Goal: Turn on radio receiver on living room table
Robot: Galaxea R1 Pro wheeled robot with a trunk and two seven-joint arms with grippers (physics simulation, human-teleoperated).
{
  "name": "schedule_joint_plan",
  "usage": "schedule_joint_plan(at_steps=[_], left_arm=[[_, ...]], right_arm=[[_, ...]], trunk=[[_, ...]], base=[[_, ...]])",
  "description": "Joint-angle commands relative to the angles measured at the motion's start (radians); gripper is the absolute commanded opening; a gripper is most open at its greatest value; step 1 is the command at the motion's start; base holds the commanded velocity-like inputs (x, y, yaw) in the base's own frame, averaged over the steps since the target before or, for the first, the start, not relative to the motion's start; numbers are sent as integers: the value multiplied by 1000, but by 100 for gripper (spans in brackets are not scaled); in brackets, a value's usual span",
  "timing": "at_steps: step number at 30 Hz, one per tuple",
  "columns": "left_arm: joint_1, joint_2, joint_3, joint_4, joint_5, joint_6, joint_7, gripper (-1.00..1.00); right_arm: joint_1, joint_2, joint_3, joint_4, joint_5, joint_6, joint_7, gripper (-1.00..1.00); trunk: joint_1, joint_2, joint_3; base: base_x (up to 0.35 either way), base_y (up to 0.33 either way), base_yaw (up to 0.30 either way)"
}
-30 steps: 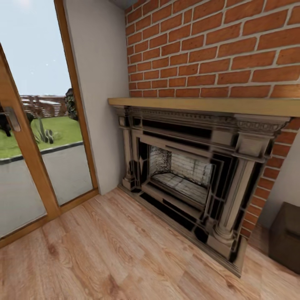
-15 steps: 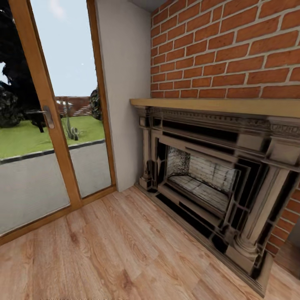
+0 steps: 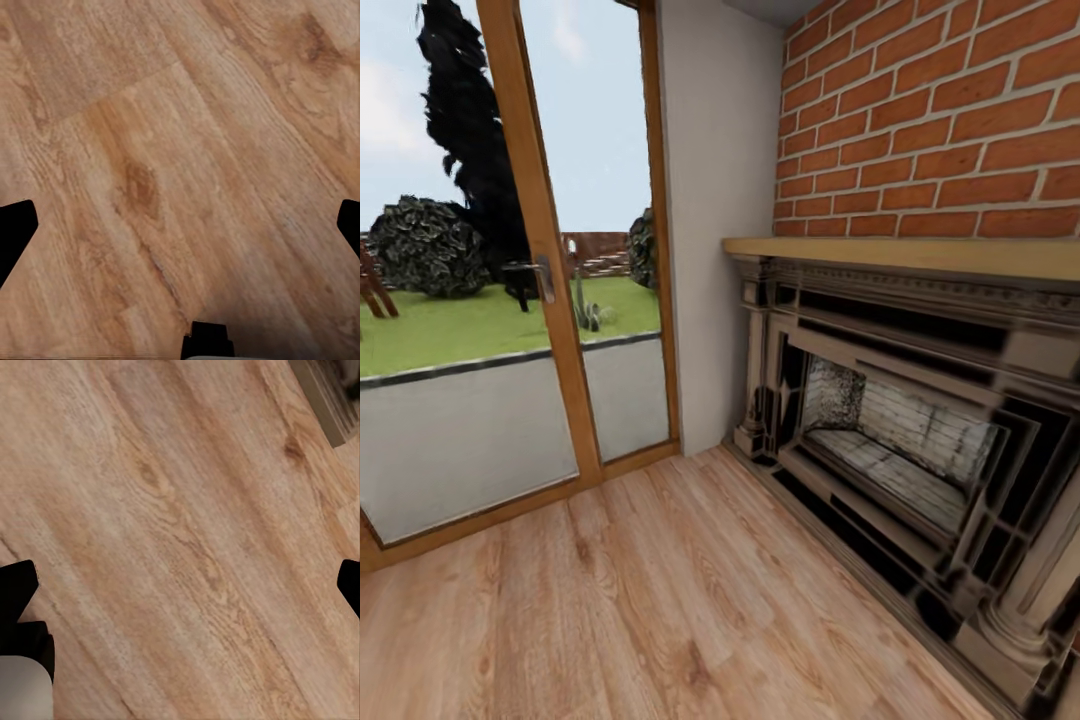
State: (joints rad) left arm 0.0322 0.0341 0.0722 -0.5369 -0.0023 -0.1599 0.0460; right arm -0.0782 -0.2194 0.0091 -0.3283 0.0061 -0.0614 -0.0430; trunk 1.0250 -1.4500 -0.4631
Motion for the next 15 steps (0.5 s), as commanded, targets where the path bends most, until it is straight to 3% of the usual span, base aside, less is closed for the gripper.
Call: schedule_joint_plan(at_steps=[1,15], left_arm=[[0,0,0,0,0,0,0,100],[0,0,0,0,-1,0,0,100]], right_arm=[[0,0,0,0,0,0,0,100],[0,0,0,0,0,0,0,100]], trunk=[[0,0,0],[0,0,0]], base=[[0,0,300],[0,0,300]])
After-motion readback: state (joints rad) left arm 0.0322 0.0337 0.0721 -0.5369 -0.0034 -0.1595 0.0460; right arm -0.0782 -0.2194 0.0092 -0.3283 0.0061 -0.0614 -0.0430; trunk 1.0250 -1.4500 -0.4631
